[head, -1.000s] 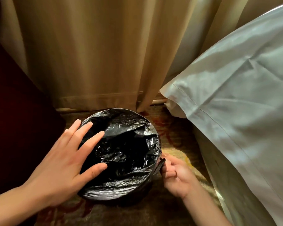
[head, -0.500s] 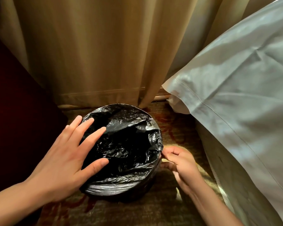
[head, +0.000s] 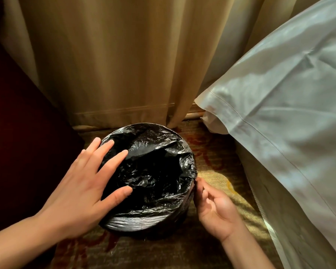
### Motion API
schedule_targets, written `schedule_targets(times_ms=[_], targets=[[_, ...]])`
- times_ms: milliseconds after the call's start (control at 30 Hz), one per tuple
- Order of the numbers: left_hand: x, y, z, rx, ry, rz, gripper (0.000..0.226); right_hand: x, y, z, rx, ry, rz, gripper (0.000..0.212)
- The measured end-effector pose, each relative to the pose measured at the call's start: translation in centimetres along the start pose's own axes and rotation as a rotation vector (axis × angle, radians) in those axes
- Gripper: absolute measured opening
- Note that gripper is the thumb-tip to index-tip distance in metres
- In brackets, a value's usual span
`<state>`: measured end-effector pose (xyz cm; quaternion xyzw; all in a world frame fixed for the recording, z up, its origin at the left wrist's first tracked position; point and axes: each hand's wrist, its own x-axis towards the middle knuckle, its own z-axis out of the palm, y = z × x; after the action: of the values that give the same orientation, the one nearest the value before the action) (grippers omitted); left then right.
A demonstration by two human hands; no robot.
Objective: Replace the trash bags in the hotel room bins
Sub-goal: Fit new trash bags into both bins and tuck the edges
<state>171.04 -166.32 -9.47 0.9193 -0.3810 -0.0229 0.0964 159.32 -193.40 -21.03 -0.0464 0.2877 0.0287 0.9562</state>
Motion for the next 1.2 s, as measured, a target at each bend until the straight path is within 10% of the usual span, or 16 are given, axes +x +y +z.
schedule_targets(times_ms=[133, 367, 867, 1200], targets=[[0.0, -0.2, 0.0, -0.01, -0.002, -0.001, 0.075, -0.9, 0.2, -0.1, -0.102, 0.004, -0.088, 0.082], [0.0, -0.2, 0.3, -0.021, 0.009, 0.0, 0.073, 0.1, -0.2, 1.2, -0.845, 0.224, -0.357, 0.011], [0.1, 0.2, 0.6, -0.037, 0.041, -0.002, 0.072, 0.0, 3.3, 1.1, -1.229, 0.397, -1.029, 0.016], [0.2, 0.0, 0.4, 0.059, -0.012, 0.014, 0.073, -1.5, 1.2, 1.2, -1.332, 0.148, -0.811, 0.011]])
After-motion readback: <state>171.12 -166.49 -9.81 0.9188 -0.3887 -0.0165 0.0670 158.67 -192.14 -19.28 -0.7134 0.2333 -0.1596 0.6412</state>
